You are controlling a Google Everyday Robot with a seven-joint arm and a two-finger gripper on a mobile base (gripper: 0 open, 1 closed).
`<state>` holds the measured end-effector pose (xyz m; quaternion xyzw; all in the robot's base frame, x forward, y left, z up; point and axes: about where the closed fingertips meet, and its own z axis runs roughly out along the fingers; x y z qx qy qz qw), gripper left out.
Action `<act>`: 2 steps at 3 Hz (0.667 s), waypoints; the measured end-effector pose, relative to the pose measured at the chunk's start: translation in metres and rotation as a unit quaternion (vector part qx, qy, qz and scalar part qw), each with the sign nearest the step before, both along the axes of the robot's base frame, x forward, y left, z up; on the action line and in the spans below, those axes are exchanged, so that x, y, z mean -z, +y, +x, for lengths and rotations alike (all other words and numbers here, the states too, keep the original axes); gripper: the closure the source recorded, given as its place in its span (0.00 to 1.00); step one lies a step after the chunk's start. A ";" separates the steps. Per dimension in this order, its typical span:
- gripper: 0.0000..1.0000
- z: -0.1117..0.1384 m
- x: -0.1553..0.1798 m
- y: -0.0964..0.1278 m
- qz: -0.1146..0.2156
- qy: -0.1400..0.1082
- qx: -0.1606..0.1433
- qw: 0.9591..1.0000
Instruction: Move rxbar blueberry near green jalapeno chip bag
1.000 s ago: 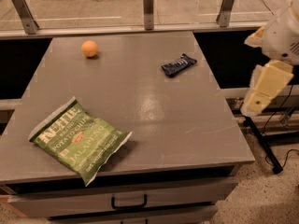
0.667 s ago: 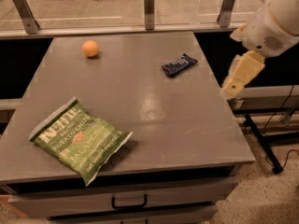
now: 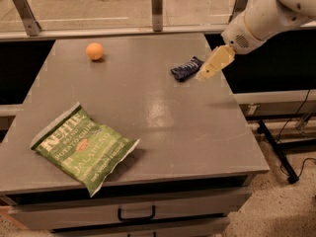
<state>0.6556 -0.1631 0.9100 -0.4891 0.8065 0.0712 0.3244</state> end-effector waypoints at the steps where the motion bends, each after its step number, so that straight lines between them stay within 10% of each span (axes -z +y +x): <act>1: 0.00 0.042 0.023 0.013 0.046 0.010 0.039 0.998; 2: 0.00 0.065 0.050 0.026 0.080 0.026 0.063 0.994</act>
Offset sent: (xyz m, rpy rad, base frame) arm 0.0913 0.0365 -0.0761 0.2396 0.0855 -0.1878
